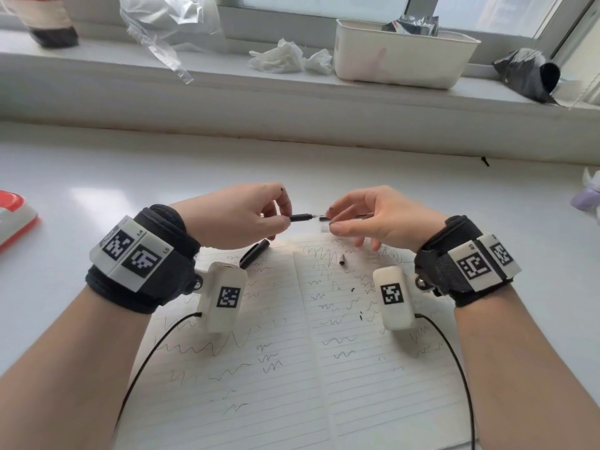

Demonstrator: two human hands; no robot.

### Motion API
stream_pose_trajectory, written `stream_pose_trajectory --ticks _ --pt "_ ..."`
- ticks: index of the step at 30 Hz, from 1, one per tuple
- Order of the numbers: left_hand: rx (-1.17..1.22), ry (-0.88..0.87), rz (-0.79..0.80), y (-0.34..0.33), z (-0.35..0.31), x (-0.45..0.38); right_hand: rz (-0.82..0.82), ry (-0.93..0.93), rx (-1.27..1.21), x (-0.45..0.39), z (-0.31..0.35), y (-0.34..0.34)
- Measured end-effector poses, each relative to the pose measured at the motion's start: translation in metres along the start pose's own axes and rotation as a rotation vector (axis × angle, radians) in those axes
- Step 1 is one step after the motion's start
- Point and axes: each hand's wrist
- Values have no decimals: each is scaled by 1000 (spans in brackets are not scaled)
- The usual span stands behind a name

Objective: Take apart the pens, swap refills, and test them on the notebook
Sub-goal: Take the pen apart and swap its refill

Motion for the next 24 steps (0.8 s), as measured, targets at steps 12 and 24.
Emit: stream_pose_trajectory --ticks 12,24 --pt "42 -28 -52 1 0 -1 -228 117 -138 6 1 12" --pt "17 116 -53 2 4 -3 -329 -95 -287 5 -29 57"
Point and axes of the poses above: each hand's wrist, its own x-axis away from the middle knuckle, its own y-axis out of the back of the hand, z = x × y, and after that the axes turned 4 degrees about z, right-handed
